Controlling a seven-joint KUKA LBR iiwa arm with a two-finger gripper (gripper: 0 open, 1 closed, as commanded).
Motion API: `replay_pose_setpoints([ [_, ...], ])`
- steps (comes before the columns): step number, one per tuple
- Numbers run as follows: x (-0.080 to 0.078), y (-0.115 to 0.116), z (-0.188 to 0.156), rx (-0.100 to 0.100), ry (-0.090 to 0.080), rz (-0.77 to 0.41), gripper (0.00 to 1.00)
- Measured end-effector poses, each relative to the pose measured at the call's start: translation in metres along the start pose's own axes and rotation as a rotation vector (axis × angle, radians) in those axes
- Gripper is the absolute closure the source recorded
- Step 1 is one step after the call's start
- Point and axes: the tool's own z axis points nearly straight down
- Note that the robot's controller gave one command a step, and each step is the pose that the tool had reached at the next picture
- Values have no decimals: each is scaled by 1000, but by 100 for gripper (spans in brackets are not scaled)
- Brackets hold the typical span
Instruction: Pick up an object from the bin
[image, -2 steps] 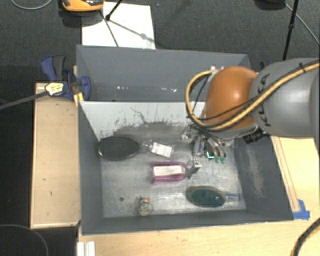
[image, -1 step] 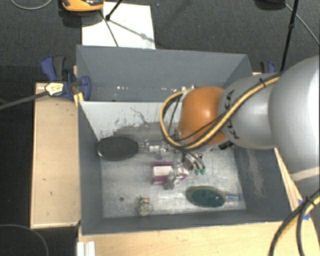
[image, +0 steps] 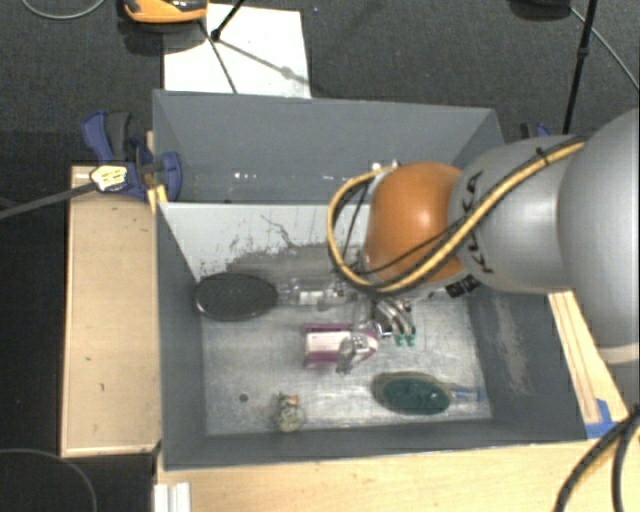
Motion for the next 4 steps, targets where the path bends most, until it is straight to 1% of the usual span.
replay_pose_setpoints([
  [1,2,-18,2,1,6,70,0],
  [2,3,-4,30,1,-1,45,0],
  [3,1,-5,28,1,0,46,0],
  [4,-1,-5,26,2,-6,47,100],
])
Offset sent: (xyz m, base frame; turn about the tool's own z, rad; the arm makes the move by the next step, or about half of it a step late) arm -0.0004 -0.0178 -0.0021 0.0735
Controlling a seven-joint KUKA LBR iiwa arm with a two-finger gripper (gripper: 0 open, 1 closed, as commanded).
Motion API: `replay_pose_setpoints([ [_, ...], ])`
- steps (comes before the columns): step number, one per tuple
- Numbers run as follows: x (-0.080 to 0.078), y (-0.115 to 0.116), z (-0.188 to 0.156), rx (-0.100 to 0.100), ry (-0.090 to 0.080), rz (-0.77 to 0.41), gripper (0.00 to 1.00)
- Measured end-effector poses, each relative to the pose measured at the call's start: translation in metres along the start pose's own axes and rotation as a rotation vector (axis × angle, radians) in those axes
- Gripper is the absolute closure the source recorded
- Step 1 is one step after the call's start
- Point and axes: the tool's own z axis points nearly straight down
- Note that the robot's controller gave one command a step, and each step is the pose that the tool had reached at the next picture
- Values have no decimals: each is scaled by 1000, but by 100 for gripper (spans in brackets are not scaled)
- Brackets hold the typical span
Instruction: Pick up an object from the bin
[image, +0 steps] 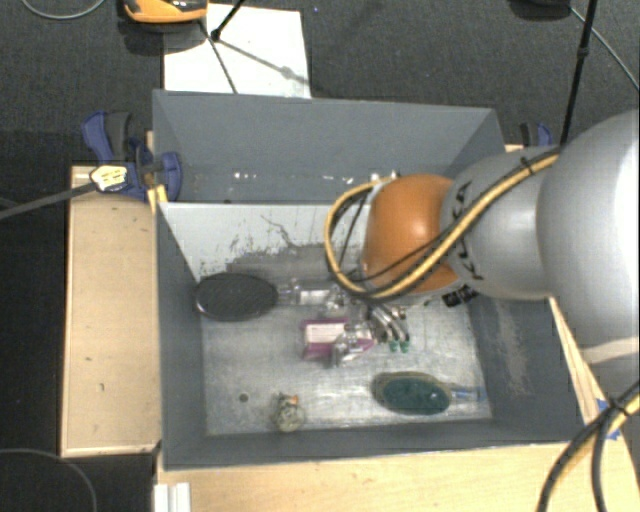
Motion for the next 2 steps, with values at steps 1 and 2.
replay_pose_setpoints([
  [1,-1,0,-19,0,8,1,100],
  [2,-2,0,-58,0,8,2,100],
])
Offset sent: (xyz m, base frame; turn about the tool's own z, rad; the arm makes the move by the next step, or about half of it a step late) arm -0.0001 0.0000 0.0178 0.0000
